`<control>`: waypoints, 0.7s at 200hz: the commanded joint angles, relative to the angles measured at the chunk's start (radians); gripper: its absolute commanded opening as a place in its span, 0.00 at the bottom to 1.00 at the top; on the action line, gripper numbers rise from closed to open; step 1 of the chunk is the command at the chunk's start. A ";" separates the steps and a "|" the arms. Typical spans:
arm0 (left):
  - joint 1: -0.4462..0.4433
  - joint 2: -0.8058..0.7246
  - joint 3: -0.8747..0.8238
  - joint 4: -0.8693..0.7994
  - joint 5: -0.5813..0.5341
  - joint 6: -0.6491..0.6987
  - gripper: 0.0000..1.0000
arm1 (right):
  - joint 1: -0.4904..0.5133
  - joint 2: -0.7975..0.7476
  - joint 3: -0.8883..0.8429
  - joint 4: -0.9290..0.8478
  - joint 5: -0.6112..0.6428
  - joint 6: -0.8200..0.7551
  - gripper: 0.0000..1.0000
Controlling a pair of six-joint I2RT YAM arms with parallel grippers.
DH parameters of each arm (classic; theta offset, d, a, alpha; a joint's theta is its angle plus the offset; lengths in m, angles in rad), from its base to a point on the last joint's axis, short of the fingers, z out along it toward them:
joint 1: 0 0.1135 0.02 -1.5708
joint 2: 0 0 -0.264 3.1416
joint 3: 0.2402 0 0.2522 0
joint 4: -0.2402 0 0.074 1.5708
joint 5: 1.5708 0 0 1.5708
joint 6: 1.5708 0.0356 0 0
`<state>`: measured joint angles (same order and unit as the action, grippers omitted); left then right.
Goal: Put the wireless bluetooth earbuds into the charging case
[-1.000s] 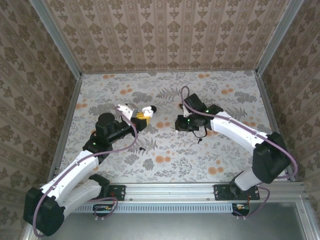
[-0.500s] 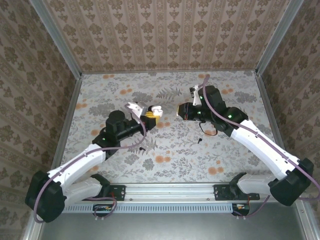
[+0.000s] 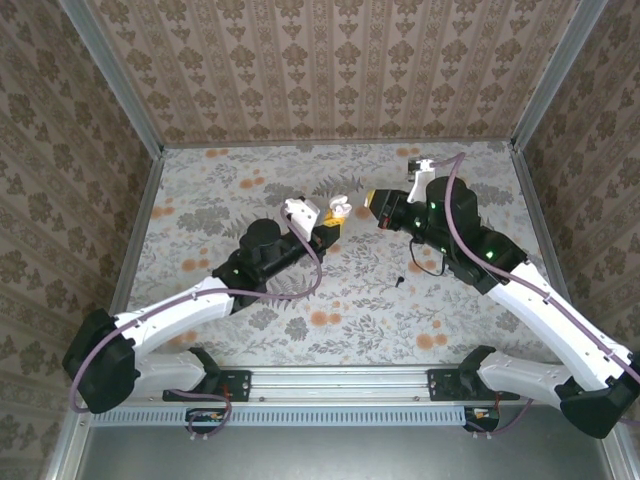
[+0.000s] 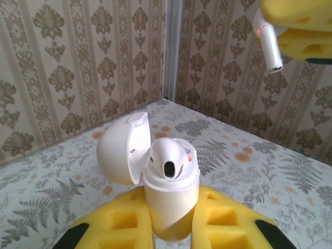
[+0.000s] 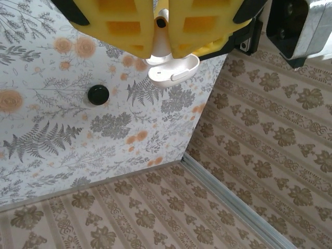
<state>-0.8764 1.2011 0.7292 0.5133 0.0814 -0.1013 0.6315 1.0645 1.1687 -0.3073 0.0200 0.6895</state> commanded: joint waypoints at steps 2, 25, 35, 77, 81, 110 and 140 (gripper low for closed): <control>-0.018 0.008 0.041 0.075 -0.059 0.031 0.00 | 0.019 -0.003 -0.022 0.065 0.052 0.021 0.10; -0.032 0.016 0.036 0.097 -0.076 0.034 0.00 | 0.025 0.012 -0.024 0.081 0.057 0.031 0.10; -0.038 0.021 0.032 0.109 -0.082 0.032 0.00 | 0.025 0.021 -0.021 0.085 0.048 0.037 0.11; -0.048 0.034 0.025 0.136 -0.091 0.024 0.00 | 0.030 0.045 -0.017 0.105 0.026 0.056 0.10; -0.049 0.034 0.024 0.138 -0.091 0.023 0.00 | 0.030 0.046 -0.018 0.105 0.026 0.058 0.11; -0.050 0.040 0.026 0.143 -0.089 0.021 0.00 | 0.035 0.058 -0.023 0.111 0.028 0.056 0.11; -0.052 0.045 0.030 0.149 -0.083 0.017 0.00 | 0.037 0.080 -0.020 0.116 0.017 0.048 0.11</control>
<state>-0.9169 1.2358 0.7296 0.6132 0.0025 -0.0883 0.6613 1.1278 1.1526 -0.2241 0.0452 0.7372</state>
